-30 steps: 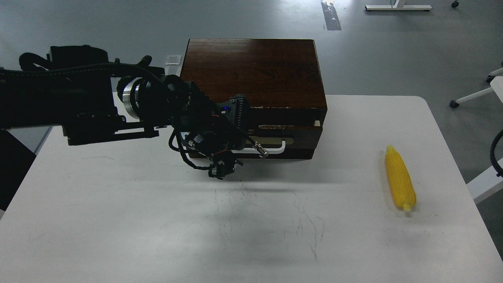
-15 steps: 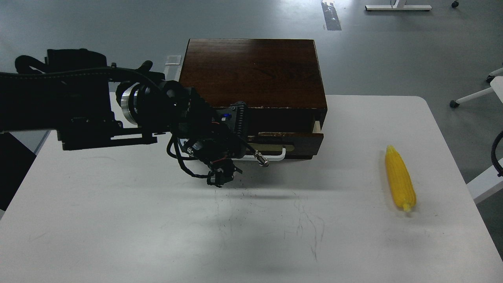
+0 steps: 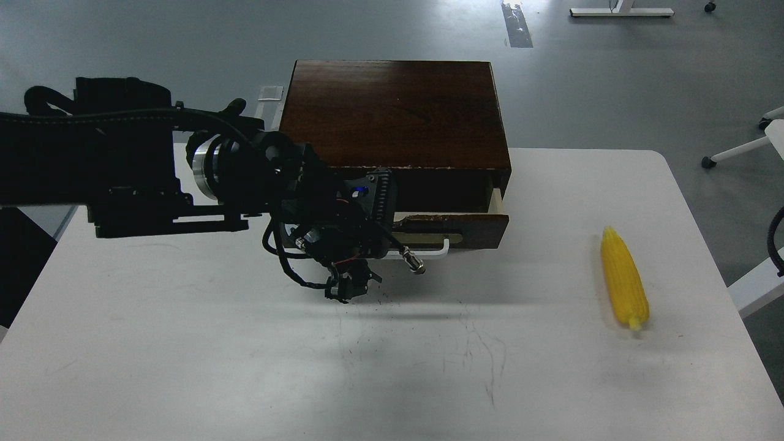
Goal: Put corn in drawer with both arms
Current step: 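Pull the drawer handle toward the robot with the left gripper, then release the handle and lift the left arm away from the box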
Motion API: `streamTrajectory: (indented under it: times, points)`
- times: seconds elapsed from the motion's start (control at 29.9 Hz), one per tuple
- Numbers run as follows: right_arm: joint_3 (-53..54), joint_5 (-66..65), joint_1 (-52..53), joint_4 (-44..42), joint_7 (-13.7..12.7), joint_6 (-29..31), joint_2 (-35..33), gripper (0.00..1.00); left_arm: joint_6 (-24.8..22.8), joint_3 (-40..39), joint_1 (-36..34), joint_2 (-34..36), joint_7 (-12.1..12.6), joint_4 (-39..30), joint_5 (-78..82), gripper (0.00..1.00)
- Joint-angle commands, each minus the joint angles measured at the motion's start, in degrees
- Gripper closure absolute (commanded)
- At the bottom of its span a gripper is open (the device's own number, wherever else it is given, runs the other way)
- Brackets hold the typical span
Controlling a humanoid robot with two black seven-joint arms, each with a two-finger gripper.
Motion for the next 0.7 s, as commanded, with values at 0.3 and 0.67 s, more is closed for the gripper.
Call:
streamTrajectory:
  times: [0.3,0.67]
  points:
    - [-0.2,0.0,-0.2,-0.4,0.0,0.0,0.0,0.0,-0.1,-11.0,0.0,0.5,0.0,-3.3,-5.4,0.11]
    - [-2.3,-0.6,-0.2,4.4,0.0,0.0,-6.9,0.0,-0.1,-27.2,5.9,6.4,0.0,5.5,-38.9,0.04]
